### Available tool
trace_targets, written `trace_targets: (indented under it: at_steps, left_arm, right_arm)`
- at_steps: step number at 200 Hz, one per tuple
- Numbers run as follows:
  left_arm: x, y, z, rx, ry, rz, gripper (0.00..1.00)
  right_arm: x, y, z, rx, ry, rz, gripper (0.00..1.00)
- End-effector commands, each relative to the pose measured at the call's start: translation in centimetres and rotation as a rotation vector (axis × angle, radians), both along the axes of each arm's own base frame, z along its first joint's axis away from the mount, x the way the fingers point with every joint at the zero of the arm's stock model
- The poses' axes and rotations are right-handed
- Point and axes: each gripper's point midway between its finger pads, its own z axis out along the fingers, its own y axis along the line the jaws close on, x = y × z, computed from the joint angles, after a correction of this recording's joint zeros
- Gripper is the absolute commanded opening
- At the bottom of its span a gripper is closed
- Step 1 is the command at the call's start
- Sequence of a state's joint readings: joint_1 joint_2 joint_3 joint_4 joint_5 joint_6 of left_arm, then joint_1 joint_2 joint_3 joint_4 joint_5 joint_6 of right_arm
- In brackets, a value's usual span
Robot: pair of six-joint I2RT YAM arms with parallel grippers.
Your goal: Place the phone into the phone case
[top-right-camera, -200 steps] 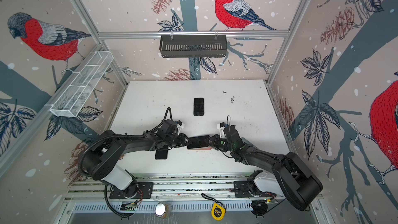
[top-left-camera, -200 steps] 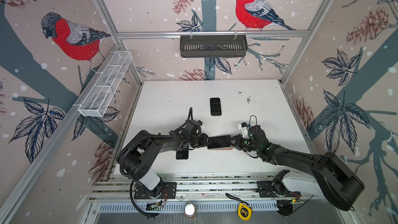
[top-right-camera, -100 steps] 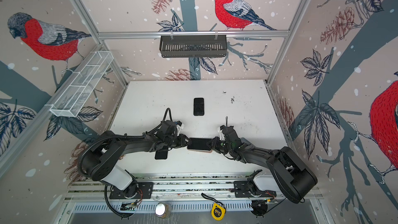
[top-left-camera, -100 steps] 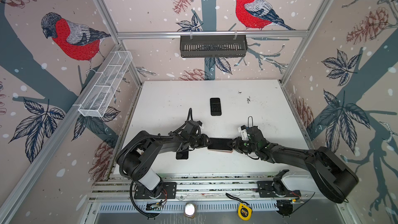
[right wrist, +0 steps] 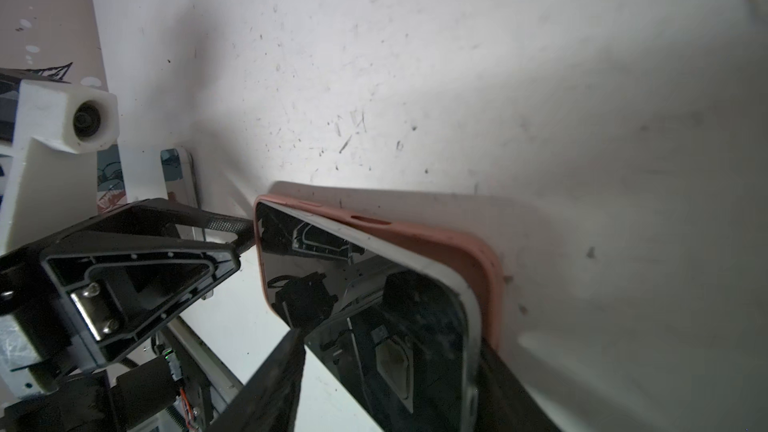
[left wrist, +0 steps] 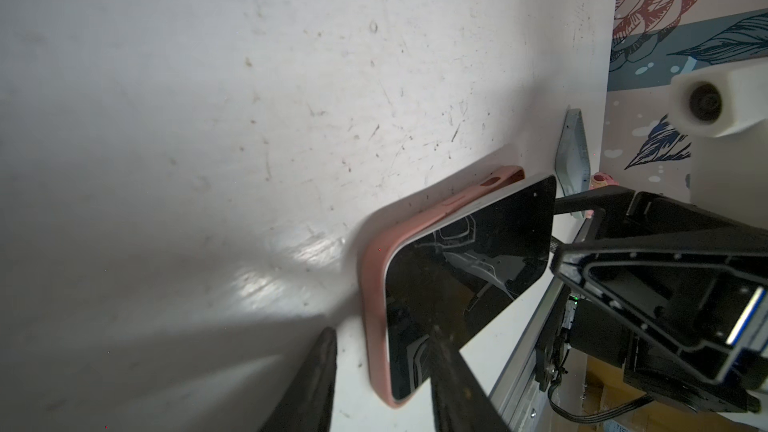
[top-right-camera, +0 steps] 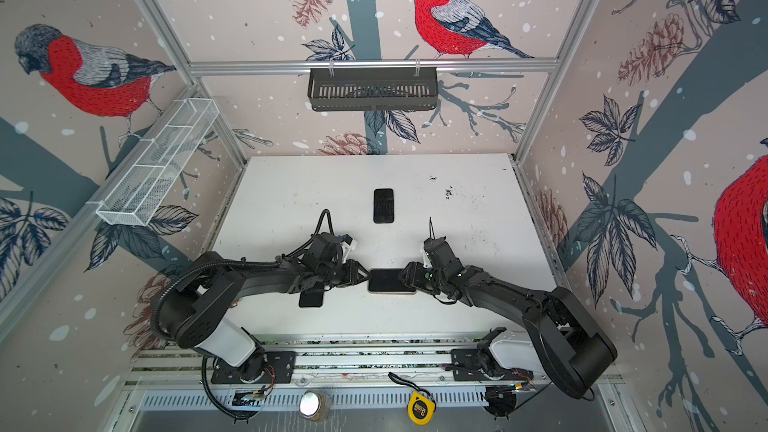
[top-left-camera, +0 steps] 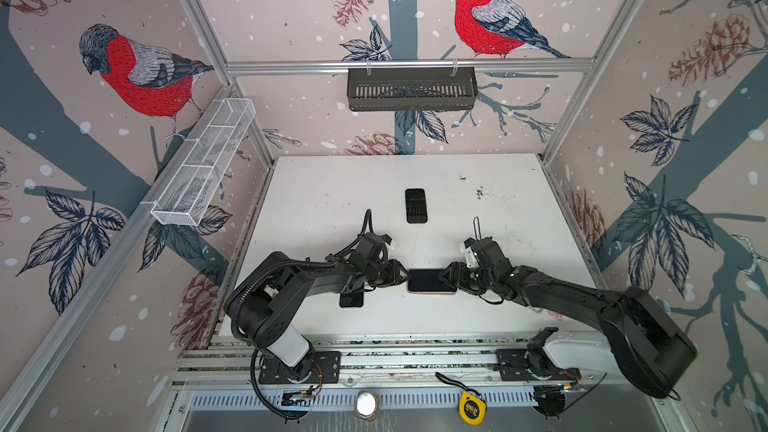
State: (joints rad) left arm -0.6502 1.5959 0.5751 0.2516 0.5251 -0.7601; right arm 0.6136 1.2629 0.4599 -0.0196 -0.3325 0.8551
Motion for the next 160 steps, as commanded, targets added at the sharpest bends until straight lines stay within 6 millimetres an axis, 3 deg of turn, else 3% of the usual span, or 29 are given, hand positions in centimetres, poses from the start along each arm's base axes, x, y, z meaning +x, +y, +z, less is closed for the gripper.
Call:
trace_targets:
  at_steps: [1, 6, 55, 160]
  left_arm:
    - [-0.1, -0.3, 0.3, -0.021, -0.002, -0.014, 0.39]
    - [-0.1, -0.3, 0.3, -0.021, -0.001, -0.014, 0.39]
    - [0.0, -0.5, 0.6, -0.030, -0.003, -0.012, 0.39]
    - [-0.8, -2.7, 0.5, -0.054, 0.019, -0.042, 0.28]
  right_arm:
    - [-0.1, -1.7, -0.7, -0.125, -0.012, 0.010, 0.61]
    - [0.1, -1.6, 0.0, -0.118, -0.036, 0.010, 0.61]
    - [0.4, -2.2, 0.7, -0.193, -0.070, 0.019, 0.60]
    - [-0.7, -1.7, -0.4, -0.161, -0.051, 0.071, 0.30]
